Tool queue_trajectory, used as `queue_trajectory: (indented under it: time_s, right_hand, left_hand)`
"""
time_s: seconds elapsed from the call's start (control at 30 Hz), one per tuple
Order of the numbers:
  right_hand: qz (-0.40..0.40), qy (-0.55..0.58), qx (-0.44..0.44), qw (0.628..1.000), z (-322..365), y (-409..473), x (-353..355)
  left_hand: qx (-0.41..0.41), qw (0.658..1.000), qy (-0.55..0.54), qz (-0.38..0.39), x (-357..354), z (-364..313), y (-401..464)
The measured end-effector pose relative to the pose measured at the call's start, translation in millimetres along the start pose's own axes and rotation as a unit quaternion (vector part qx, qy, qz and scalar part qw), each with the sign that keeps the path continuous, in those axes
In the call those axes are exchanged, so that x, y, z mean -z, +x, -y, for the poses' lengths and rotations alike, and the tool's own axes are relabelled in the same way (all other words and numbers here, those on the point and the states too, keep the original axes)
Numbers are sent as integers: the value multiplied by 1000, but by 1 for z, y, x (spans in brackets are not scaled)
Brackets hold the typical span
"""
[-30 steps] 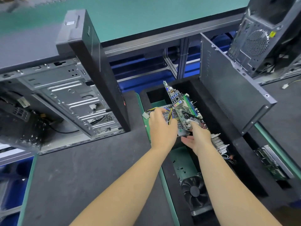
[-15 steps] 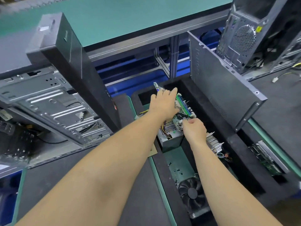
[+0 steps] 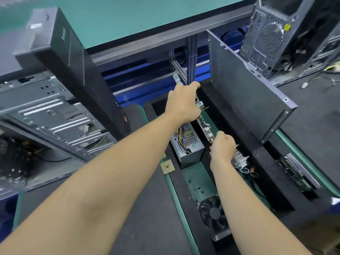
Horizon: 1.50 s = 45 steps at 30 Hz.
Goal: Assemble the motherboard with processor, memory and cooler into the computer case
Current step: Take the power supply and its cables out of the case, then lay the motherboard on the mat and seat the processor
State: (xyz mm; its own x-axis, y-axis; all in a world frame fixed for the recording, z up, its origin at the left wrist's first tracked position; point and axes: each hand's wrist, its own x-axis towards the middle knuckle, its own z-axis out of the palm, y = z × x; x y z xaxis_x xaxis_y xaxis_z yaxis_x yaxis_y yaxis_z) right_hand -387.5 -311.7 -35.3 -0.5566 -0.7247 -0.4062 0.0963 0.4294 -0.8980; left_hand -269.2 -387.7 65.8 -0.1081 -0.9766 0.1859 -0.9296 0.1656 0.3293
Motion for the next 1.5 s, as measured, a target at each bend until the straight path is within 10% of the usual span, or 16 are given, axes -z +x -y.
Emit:
queue_trajectory:
  time_s: [0.6, 0.9, 1.5]
  right_hand:
    - [-8, 129, -182, 975, -34, -29, 28]
    - [-20, 75, -132, 988, -48, -84, 23]
    - [142, -152, 118, 971, -85, -219, -27]
  left_hand:
    - [-141, 945, -24, -295, 203, -13, -218]
    - [-70, 969, -125, -199, 223, 14, -336]
    - [192, 900, -215, -328, 109, 148, -438]
